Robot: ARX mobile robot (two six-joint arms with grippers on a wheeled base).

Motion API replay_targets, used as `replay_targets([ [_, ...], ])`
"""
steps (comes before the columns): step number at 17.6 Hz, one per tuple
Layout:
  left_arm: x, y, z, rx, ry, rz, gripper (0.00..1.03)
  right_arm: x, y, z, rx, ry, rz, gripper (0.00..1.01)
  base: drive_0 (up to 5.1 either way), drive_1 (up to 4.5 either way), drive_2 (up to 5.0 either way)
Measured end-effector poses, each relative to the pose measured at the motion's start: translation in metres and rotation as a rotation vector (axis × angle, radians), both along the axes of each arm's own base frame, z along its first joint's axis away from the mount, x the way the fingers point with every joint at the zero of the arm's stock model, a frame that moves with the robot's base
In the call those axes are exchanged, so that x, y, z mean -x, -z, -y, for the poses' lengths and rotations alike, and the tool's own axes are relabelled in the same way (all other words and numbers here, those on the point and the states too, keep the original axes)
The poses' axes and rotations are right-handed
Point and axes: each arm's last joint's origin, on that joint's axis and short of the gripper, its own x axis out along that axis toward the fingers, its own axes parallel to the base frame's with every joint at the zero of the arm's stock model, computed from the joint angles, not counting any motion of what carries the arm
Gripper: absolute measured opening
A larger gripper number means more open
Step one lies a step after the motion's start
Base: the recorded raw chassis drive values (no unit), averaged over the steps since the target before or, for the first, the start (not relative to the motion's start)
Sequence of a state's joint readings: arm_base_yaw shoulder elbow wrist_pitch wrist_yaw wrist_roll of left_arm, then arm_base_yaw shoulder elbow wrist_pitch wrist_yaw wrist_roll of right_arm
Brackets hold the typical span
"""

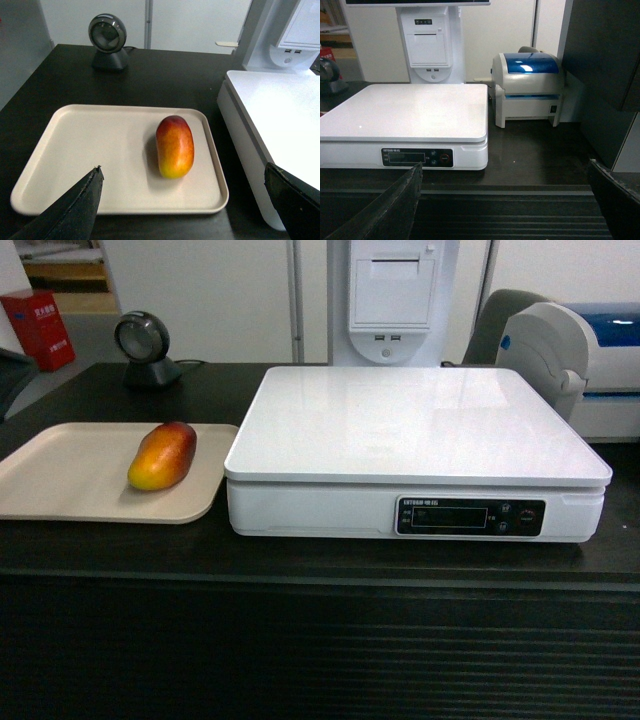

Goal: Place dark red mango on scale at checkout

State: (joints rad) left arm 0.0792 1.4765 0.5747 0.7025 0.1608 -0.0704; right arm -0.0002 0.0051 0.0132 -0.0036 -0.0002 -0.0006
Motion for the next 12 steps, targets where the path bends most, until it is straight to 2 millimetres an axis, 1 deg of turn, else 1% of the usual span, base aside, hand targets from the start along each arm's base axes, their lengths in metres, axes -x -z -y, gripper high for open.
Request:
replay_targets([
  [3, -0.047, 0.002, 0.005, 0.008, 0.083, -0.052, 0.98, 0.000, 0.000, 0.000, 0.000, 0.000, 0.000, 0.98, 0.0, 0.00, 0.0],
  [5, -0.083, 0.012, 0.010, -0.002, 0.119, -0.122, 0.98, 0.000, 0.000, 0.000, 0.000, 0.000, 0.000, 0.98, 0.0, 0.00, 0.0],
  [8, -0.141, 0.034, 0.012, -0.027, 0.127, -0.251, 0.98, 0.000, 0.000, 0.000, 0.000, 0.000, 0.000, 0.98, 0.0, 0.00, 0.0],
  [10, -0.162, 0.045, 0.012, -0.032, 0.134, -0.312, 0.98, 0.000, 0.000, 0.000, 0.000, 0.000, 0.000, 0.98, 0.0, 0.00, 0.0],
  [12, -0.173, 0.052, 0.015, -0.036, 0.141, -0.350, 0.98, 0.000, 0.000, 0.000, 0.000, 0.000, 0.000, 0.98, 0.0, 0.00, 0.0],
])
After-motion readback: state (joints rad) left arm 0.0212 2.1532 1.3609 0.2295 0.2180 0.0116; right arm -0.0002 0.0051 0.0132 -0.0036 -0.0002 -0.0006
